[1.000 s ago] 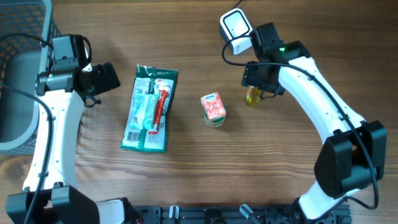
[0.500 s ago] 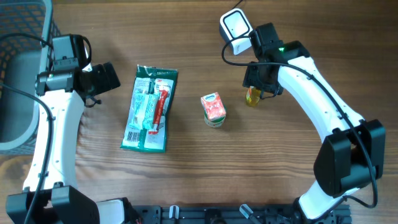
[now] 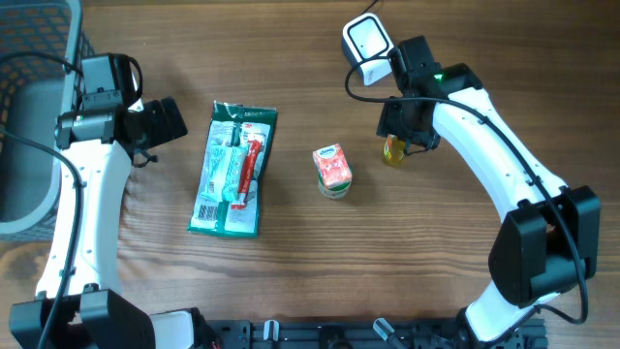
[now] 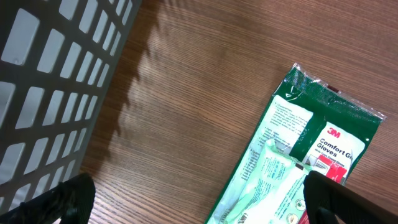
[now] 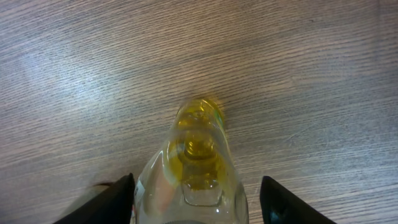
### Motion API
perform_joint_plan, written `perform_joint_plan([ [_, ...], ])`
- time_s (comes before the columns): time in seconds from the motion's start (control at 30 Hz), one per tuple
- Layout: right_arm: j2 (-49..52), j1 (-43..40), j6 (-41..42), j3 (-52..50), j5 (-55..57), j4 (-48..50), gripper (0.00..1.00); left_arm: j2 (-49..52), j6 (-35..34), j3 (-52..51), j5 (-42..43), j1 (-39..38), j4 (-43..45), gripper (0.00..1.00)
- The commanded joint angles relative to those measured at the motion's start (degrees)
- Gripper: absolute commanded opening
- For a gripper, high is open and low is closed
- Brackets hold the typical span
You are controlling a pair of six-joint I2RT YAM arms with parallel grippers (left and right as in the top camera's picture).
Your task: Scan the item barcode
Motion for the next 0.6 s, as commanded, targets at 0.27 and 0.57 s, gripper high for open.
perform_joint_plan([
  [0.27,1.2,0.17,0.02,-0.28,-0.92,-0.37,0.59,0.22,-0.52,0.02,-0.5,0.2,0.13,1.0],
  [0.57,1.42,0.17,0.02,-0.28,-0.87,-0.5,0.58,0.22,-0.52,0.02,-0.5,0.2,0.13,1.0],
])
